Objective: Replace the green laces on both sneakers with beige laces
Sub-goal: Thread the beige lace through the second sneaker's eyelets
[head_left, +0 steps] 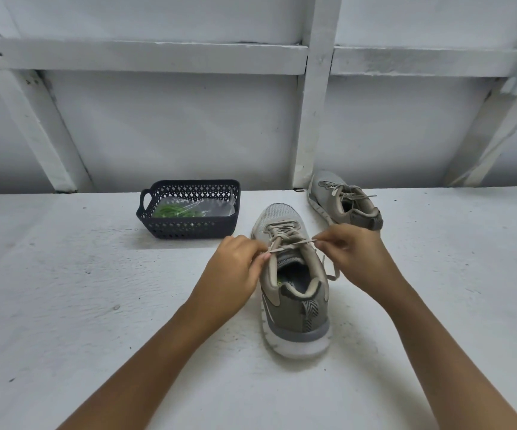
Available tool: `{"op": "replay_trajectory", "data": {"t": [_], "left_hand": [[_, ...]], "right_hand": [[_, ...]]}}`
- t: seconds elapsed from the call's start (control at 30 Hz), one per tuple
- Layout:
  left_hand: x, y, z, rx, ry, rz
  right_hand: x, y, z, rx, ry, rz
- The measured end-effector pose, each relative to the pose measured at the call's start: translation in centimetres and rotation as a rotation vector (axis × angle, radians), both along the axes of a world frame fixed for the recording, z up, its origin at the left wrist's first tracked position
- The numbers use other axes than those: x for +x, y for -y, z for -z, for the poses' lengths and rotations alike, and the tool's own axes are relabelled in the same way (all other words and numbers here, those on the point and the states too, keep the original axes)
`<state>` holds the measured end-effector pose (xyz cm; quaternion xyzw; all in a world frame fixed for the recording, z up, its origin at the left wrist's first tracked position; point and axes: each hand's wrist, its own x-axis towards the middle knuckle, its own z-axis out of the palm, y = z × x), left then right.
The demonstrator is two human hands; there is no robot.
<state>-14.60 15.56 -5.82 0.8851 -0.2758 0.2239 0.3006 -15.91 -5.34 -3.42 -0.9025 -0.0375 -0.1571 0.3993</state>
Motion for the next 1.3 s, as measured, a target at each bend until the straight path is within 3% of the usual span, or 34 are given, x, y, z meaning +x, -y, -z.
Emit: {"op": "replay_trajectory", "data": {"t": [0.17, 0.37, 0.53, 0.67, 0.93, 1.13, 1.3], "left_hand": [[-0.2, -0.5, -1.8, -0.006, -0.232, -0.046], [-0.4, 1.1, -4.1, -0.641, -0.448, 0.12], [-0.3, 3.4, -3.5, -0.905, -0.512, 0.203], [-0.2, 3.6, -3.0, -0.902, -0.543, 0.213], [0.0, 3.1, -2.7, -0.693, -0.624, 0.328], [0.6, 2.3, -3.3, -0.659, -0.767, 0.394], [0.8, 2.5, -3.4, -0.675, -0.779, 0.346]], "right_hand": [[-0.8, 0.5, -1.0, 0.207, -0.169, 0.004], [-1.2, -1.3, -1.6, 0.806, -0.184, -0.118], [-0.9, -3.2, -1.5, 0.989, -0.19, -0.222], [-0.6, -3.3, -1.4, 0.879, -0.148, -0.166], [-0.3, -3.1, -0.8, 0.517, -0.05, -0.101], [-0.2, -2.9, -0.6, 0.506, -0.058, -0.143], [-0.6, -2.8, -0.8, 0.472, -0.038, -0.205]]}}
